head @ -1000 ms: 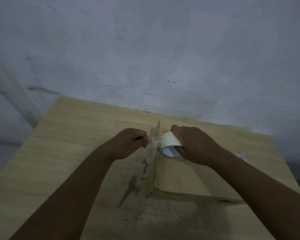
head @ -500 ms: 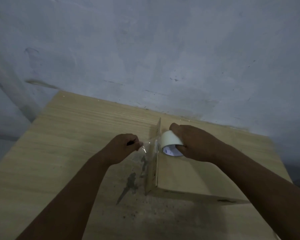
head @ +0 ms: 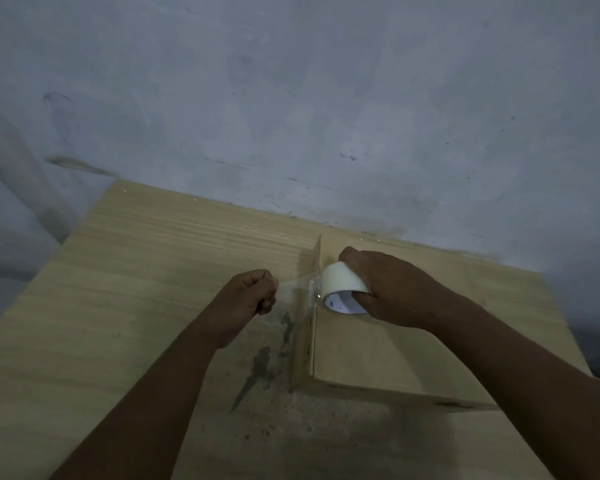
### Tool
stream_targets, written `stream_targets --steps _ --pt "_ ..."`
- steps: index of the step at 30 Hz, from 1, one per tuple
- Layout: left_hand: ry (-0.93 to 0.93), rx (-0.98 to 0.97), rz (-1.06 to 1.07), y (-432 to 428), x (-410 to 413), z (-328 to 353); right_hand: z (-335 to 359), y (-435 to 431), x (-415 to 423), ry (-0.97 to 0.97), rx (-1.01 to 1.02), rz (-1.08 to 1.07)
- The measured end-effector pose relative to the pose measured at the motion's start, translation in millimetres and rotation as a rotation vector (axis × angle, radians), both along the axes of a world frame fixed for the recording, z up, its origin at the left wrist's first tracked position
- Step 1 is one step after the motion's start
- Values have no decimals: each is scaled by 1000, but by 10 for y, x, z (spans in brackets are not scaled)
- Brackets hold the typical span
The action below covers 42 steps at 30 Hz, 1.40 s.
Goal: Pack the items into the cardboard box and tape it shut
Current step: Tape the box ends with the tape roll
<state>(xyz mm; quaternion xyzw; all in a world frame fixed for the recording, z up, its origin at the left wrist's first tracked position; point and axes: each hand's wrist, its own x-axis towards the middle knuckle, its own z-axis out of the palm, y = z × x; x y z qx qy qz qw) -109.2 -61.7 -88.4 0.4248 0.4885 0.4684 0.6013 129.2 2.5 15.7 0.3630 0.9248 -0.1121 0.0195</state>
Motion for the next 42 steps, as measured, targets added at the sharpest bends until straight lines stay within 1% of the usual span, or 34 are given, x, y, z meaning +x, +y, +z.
stream_targets --steps 2,5,7,10,11,13,16,19,23,26,29,34,38,42 --pt "9 0 -5 -38 16 -21 5 -6 -26 21 -7 -8" --pt "140 26 -9 -87 8 -148 8 -20 -59 60 -63 -11" --pt "300 73 -28 -78 -7 -262 3 -17 -89 49 -76 6" --pt "707 279 -115 9 16 -373 59 6 -150 35 -72 -10" --pt "790 348 -124 38 29 -392 85 11 -167 41 -76 -22" --pt "863 410 -80 72 22 -436 137 5 -199 70 -97 -38" --pt "875 411 27 48 10 -535 155 -9 -240 68 -109 -14" --pt "878 438 69 22 66 -584 151 20 -270 28 -73 3" --pt "871 417 154 -26 -29 -702 165 20 -314 -23 -50 22" --pt "836 416 195 -56 -12 -773 181 42 -352 -13 -57 25" --pt "814 401 179 -10 23 -811 208 60 -363 -19 -75 19" --pt "847 334 192 -108 -142 -1039 232 84 -266 -33 -75 30" --pt "806 276 148 -80 -24 -1086 281 105 -255 -44 -64 30" --pt "826 245 104 21 -13 -1109 231 98 -232 -70 -80 30"
